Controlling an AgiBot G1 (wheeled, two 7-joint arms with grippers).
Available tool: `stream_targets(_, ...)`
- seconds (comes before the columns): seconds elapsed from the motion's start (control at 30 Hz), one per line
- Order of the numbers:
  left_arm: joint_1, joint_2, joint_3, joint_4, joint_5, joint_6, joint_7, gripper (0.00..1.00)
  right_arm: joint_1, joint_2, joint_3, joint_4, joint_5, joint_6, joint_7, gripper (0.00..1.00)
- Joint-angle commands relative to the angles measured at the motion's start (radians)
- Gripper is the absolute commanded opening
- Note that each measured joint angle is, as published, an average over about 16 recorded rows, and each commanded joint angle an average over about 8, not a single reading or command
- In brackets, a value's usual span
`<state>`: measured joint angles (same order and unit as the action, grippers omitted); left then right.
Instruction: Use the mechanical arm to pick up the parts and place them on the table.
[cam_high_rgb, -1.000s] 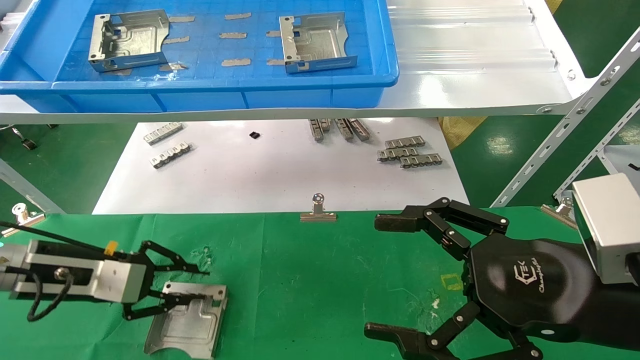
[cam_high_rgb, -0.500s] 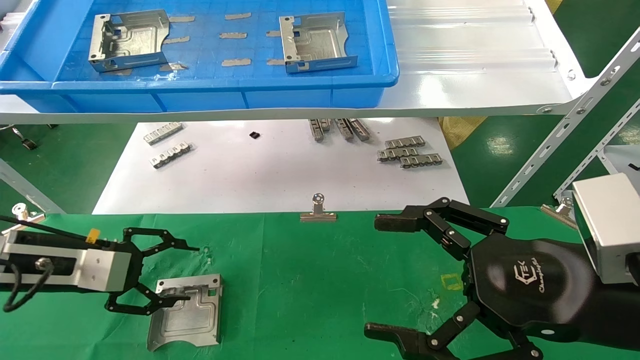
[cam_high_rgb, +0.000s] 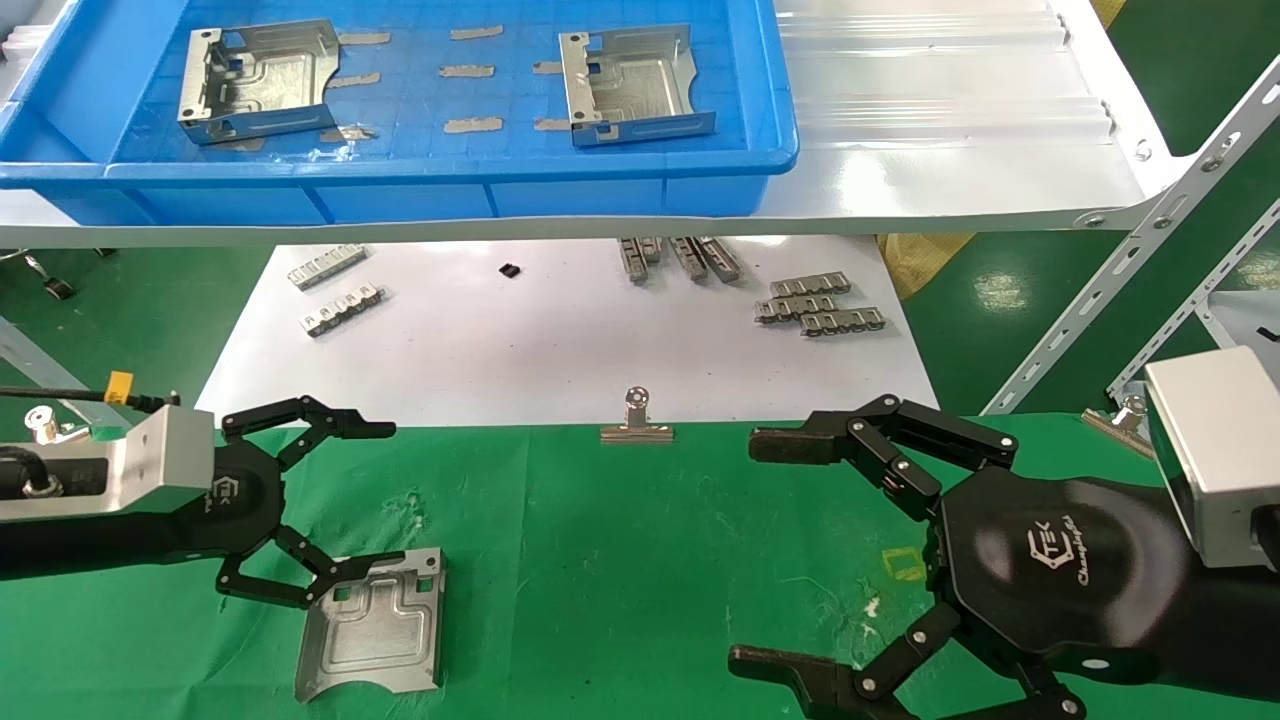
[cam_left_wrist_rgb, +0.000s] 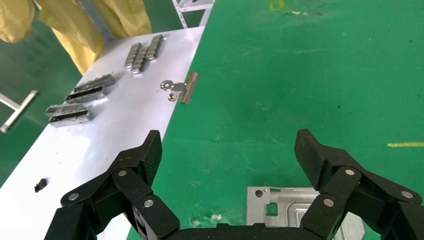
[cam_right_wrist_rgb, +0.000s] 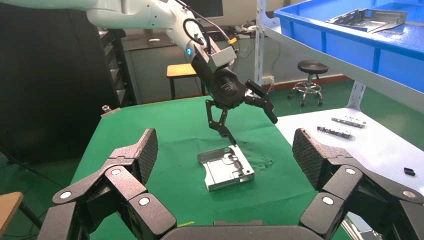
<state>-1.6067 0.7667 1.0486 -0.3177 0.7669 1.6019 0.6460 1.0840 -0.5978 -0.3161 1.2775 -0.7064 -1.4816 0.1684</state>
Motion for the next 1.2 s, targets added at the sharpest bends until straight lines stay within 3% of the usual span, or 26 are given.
stream_targets(0.03,0.010,-0.006,-0.003,-0.007,-0.022,0.000,-0.016,1.00,0.000,0.000,0.000,0.000,0.000,0.000,0.000,1.00)
stream_targets(0.33,0.012,-0.002,-0.020,-0.023,0.005,-0.004,-0.016,1.00,0.000,0.000,0.000,0.000,0.000,0.000,0.000,1.00)
stream_targets(1.2,0.236,-0.068,-0.342,-0.429,-0.014,-0.048,-0.368,1.00,0.001,0.000,-0.001,-0.001,0.001,0.000,-0.001,1.00)
